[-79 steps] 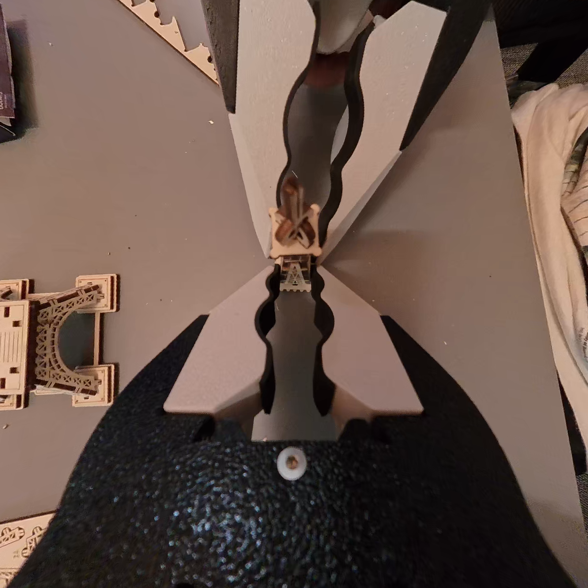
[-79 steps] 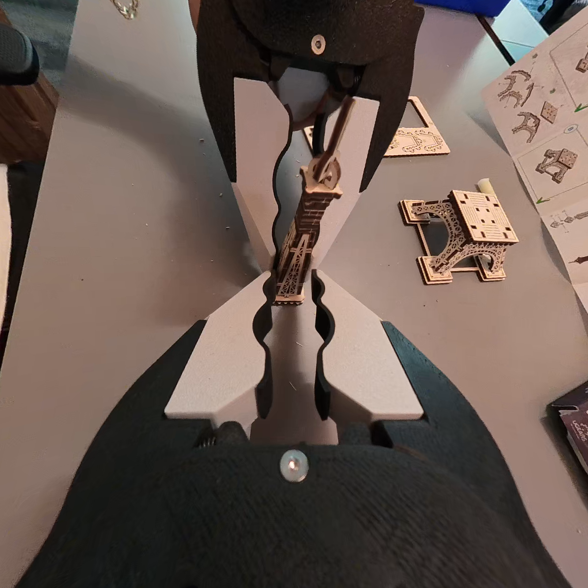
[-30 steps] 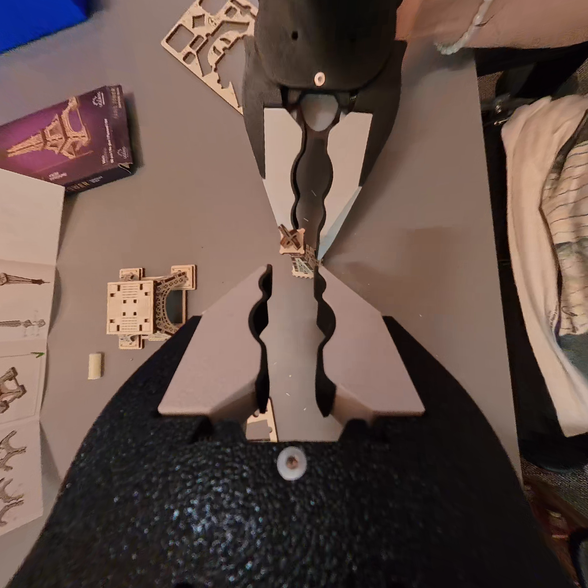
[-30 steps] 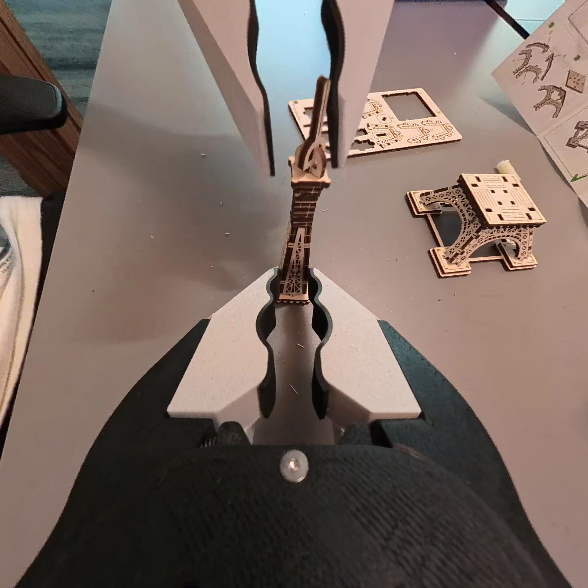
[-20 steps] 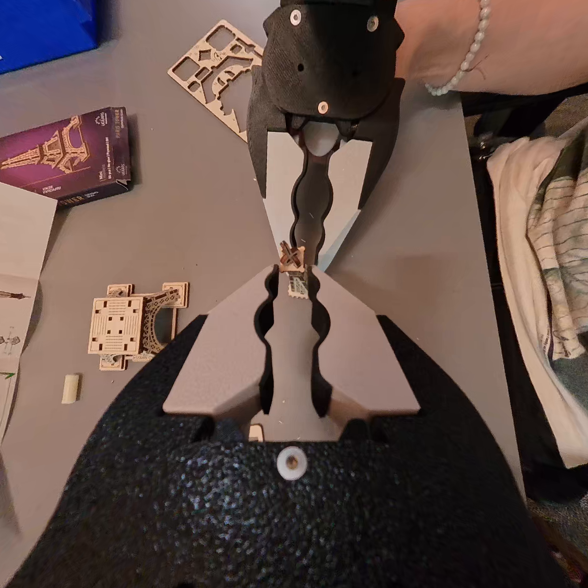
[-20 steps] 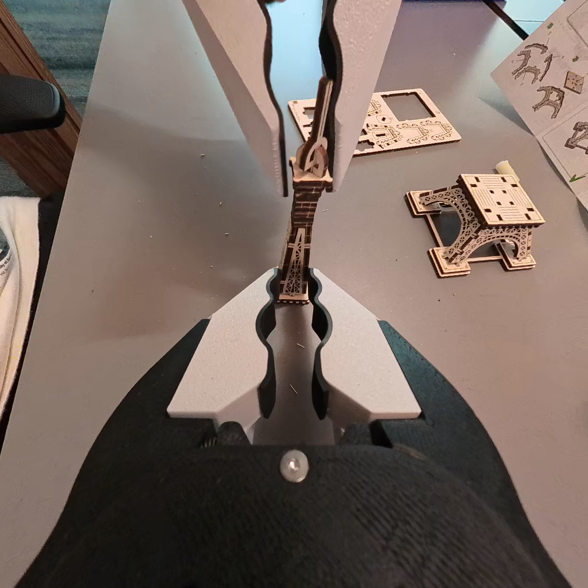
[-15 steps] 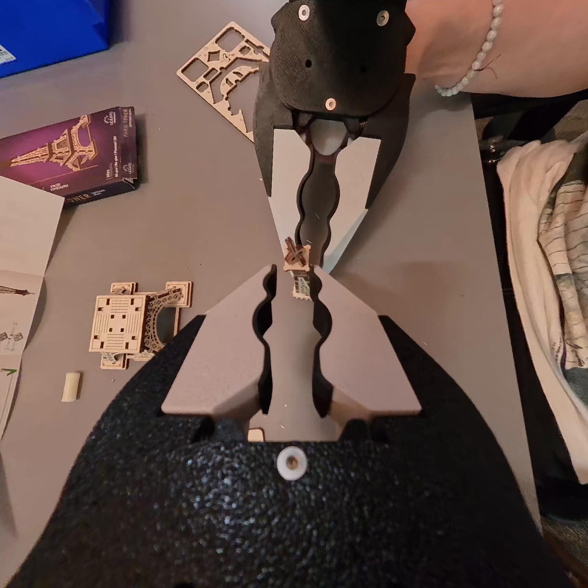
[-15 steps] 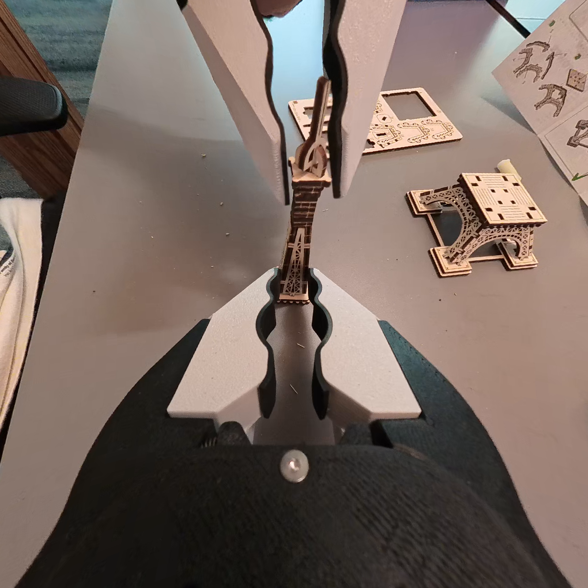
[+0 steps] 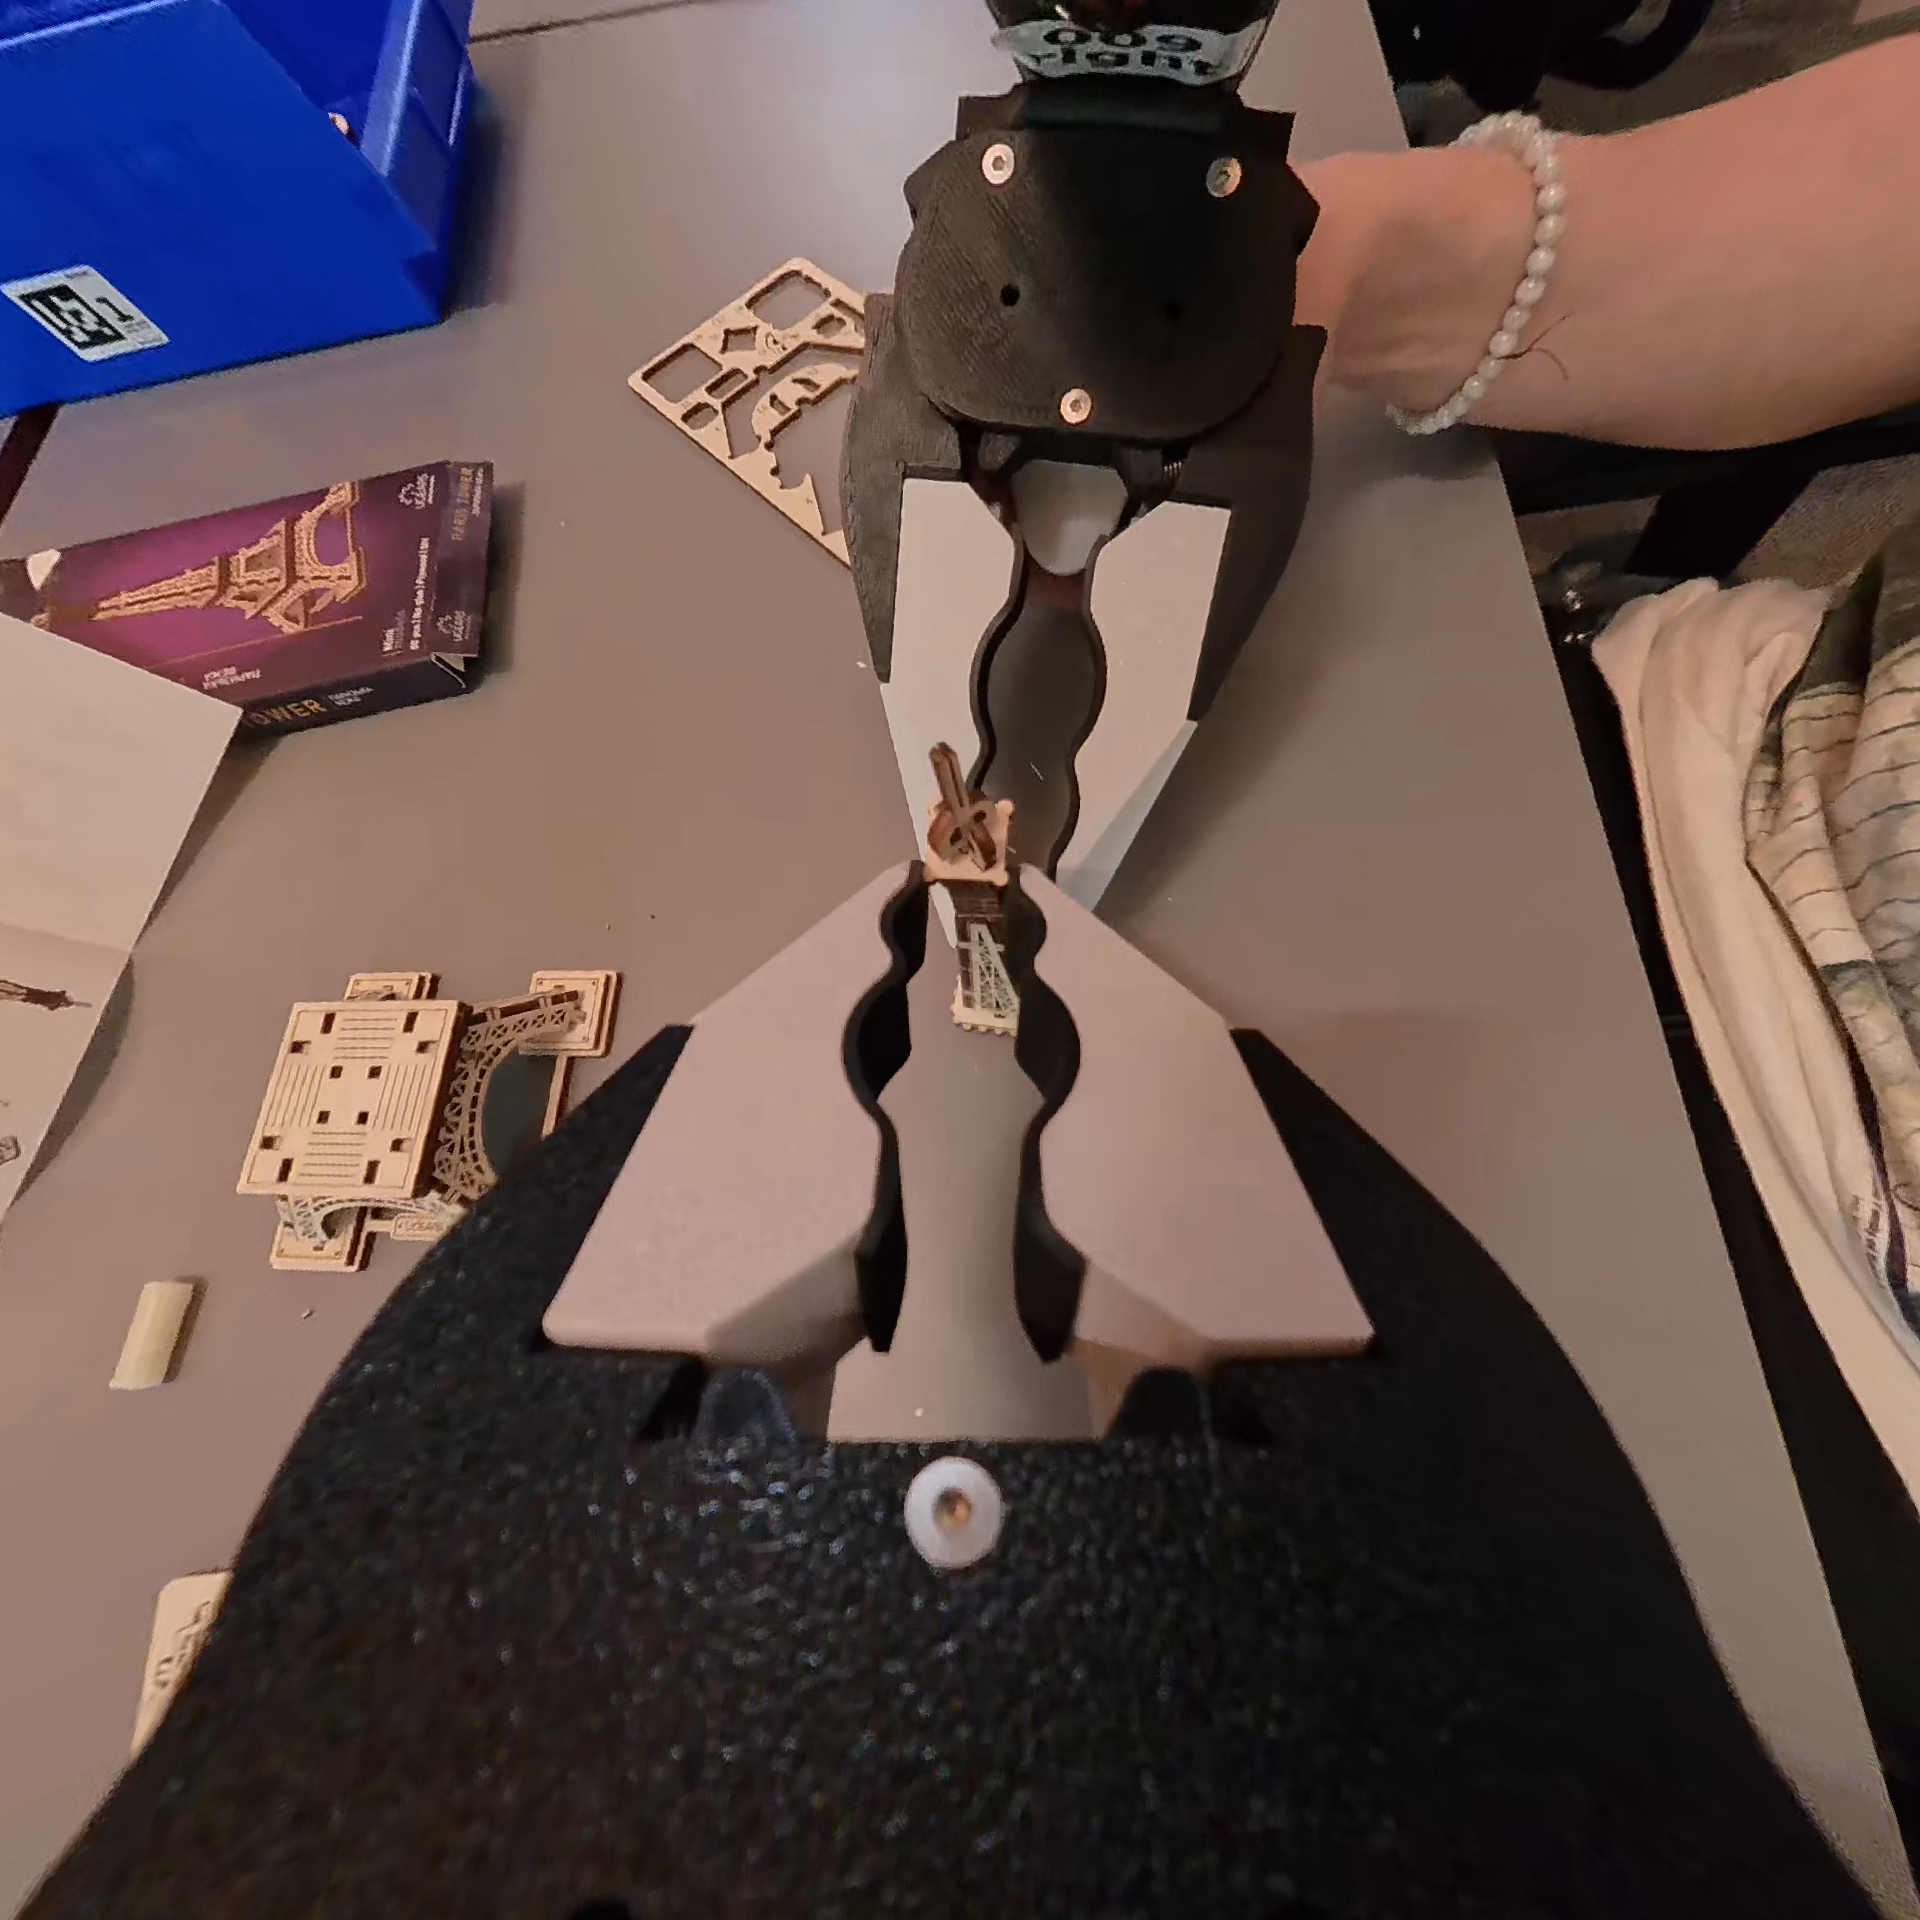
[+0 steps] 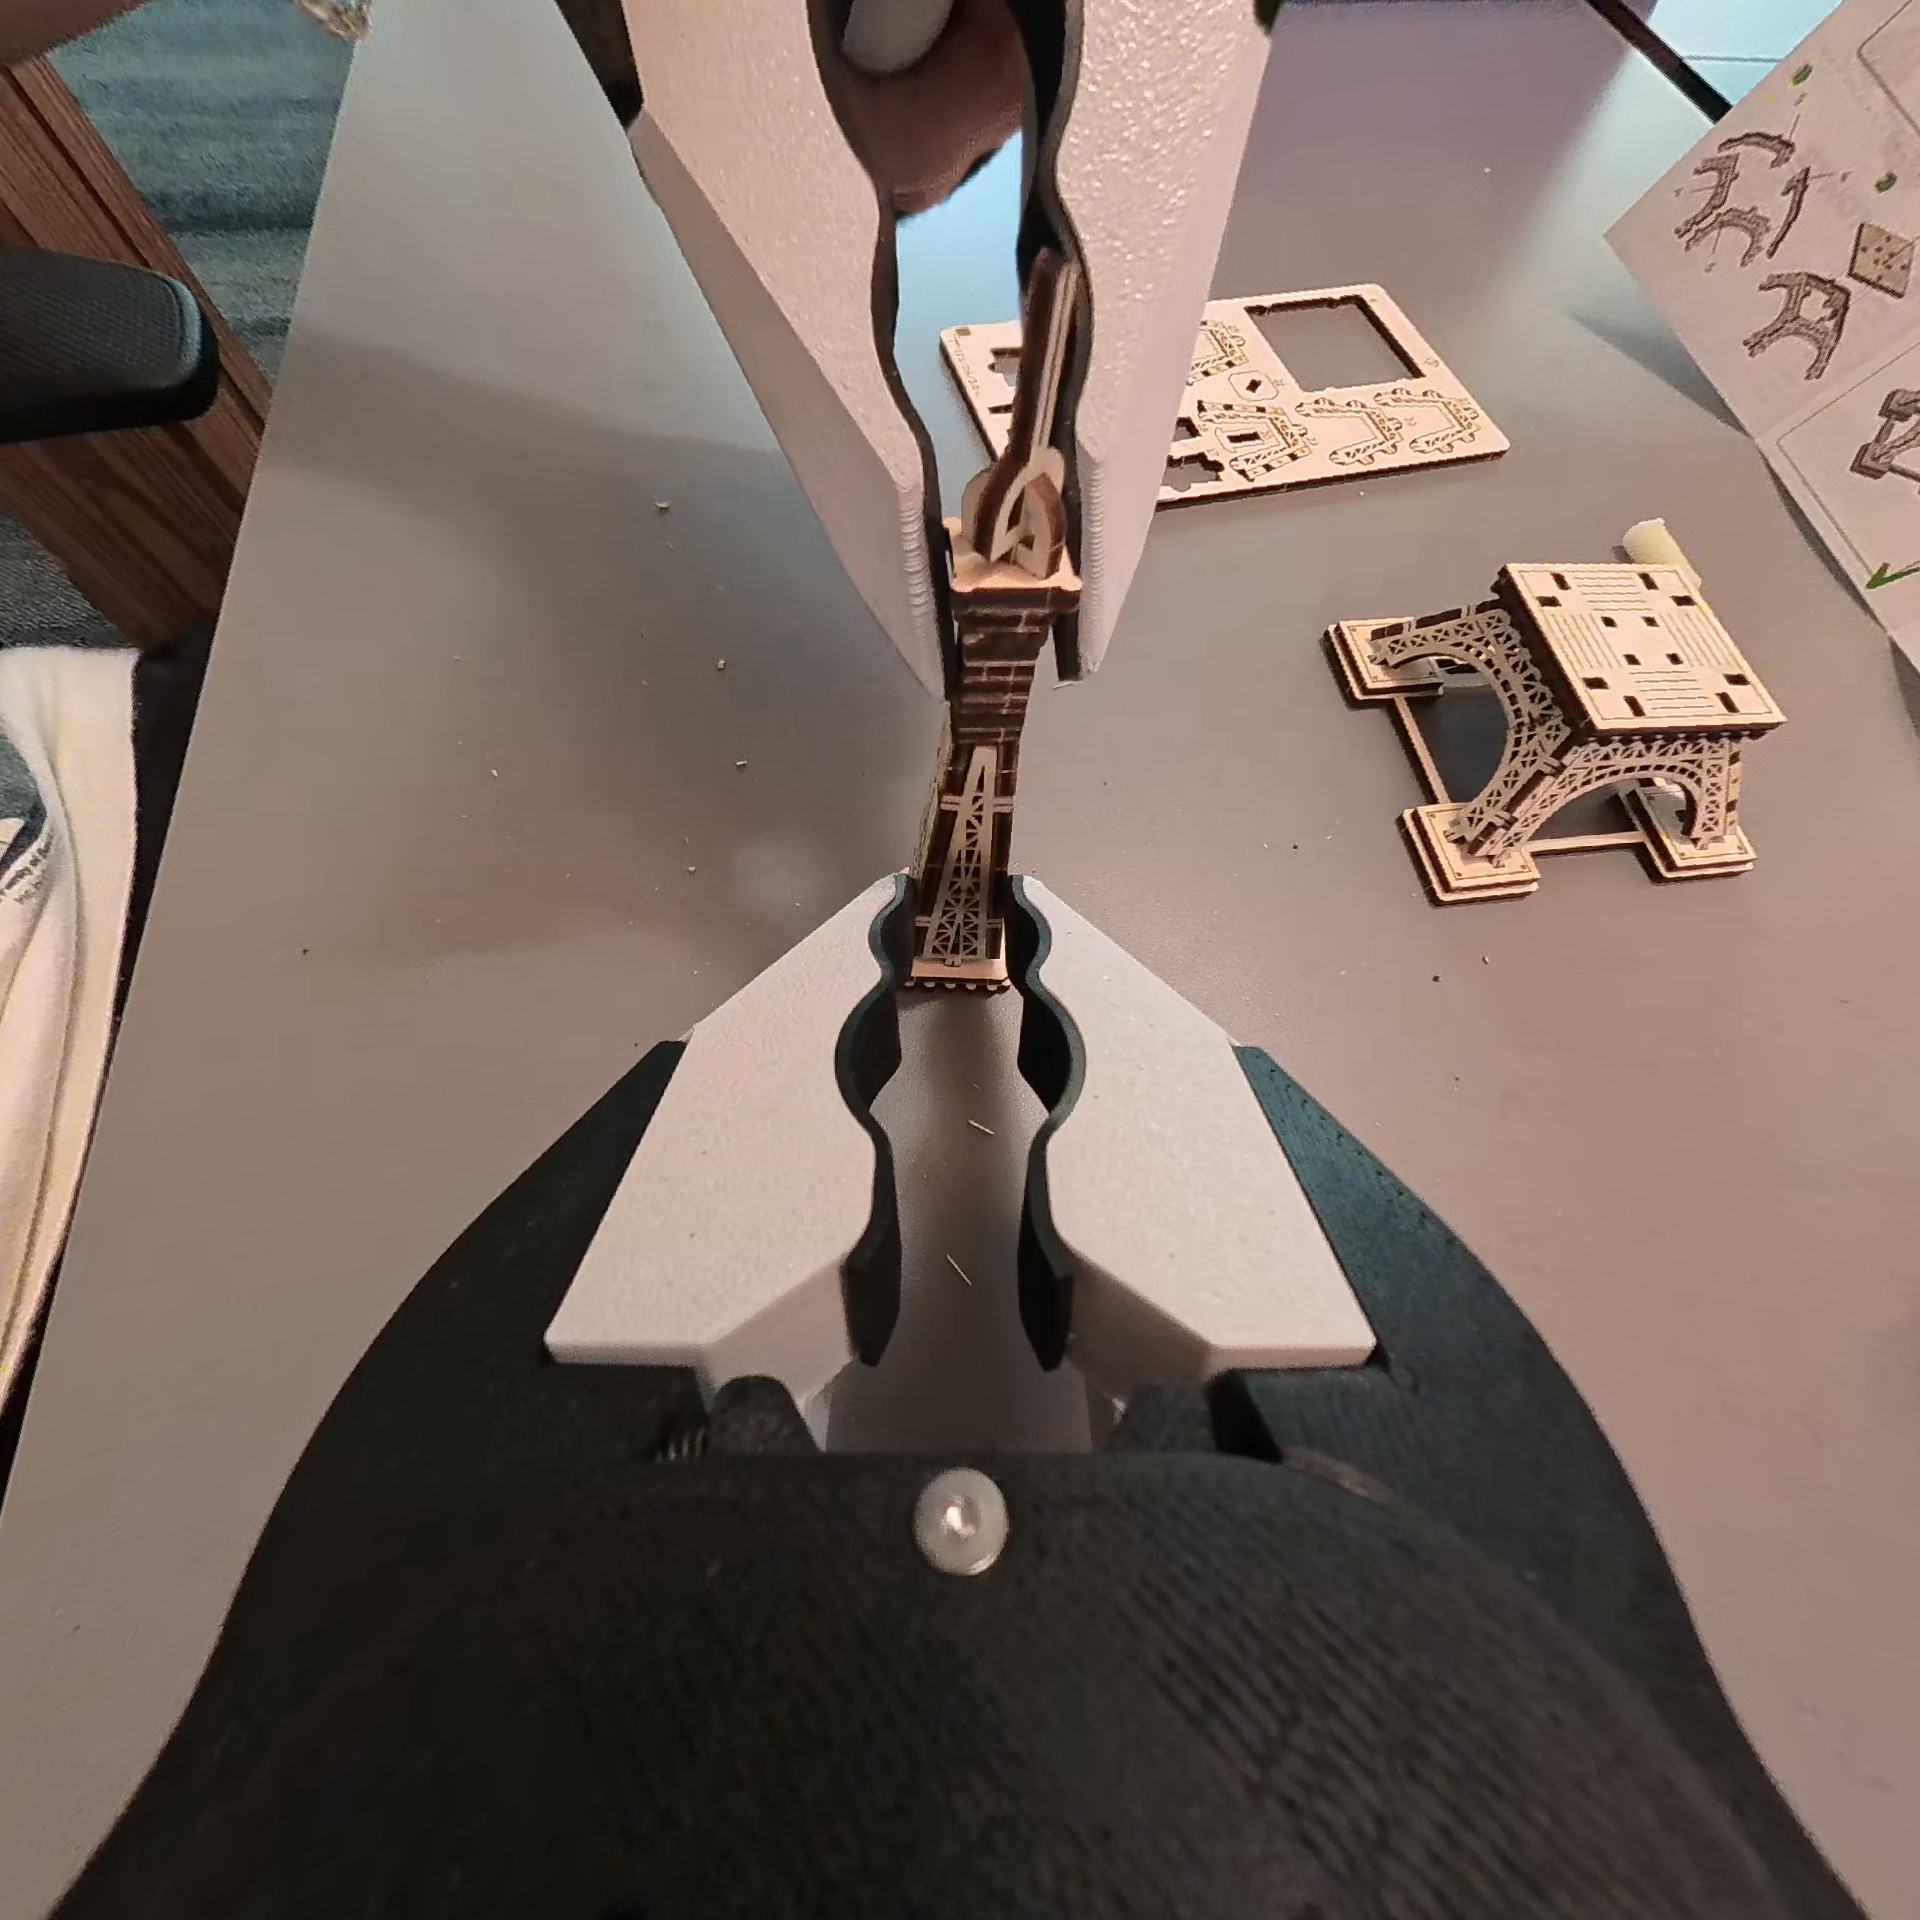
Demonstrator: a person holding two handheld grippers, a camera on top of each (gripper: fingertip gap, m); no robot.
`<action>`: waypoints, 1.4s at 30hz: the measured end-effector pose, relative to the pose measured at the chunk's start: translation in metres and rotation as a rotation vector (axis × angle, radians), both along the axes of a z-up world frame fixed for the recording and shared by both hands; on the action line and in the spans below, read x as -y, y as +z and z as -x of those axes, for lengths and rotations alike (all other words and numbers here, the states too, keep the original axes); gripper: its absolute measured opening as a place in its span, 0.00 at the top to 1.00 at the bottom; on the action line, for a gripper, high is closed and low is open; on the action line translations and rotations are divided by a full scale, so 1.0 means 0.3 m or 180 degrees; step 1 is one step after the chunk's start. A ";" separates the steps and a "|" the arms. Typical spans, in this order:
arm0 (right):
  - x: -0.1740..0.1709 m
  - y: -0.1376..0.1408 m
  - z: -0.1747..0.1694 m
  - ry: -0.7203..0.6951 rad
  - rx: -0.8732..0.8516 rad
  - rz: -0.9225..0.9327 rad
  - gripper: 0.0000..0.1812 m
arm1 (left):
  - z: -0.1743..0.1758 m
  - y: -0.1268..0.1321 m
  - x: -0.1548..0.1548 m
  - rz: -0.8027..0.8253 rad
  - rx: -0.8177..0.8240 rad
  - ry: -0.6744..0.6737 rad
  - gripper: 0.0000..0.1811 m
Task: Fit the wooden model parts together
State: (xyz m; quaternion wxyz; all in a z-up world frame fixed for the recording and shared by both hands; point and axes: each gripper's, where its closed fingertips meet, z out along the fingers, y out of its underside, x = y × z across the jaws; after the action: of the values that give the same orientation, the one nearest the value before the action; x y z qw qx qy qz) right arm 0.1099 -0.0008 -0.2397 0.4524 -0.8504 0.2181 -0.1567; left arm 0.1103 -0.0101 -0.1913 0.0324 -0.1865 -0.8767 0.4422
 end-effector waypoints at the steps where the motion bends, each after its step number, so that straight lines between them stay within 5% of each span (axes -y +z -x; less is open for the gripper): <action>1: 0.000 0.000 0.000 0.0001 -0.0006 -0.0003 0.92 | 0.000 0.000 0.000 0.0022 -0.0037 -0.0003 0.93; 14: 0.003 -0.002 -0.001 -0.0040 -0.0061 -0.0025 0.92 | 0.000 -0.006 0.003 -0.0294 0.0029 -0.0010 0.93; 22: 0.002 -0.001 0.000 -0.0040 -0.0056 -0.0026 0.92 | -0.003 0.001 0.002 -0.0047 0.0096 0.0009 0.91; 28: 0.002 -0.001 0.001 -0.0037 -0.0073 -0.0037 0.92 | 0.006 -0.072 -0.029 -0.0169 -0.0103 0.0033 0.85; 42: -0.002 0.002 0.005 -0.0006 -0.0042 -0.0025 0.92 | 0.006 -0.184 -0.018 -0.0704 0.0231 -0.0161 0.91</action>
State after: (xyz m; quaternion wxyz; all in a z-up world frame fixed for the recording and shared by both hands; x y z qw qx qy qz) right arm 0.1083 -0.0003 -0.2391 0.4542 -0.8494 0.2225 -0.1507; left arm 0.1085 -0.0048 -0.2465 0.0321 -0.2197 -0.9158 0.3348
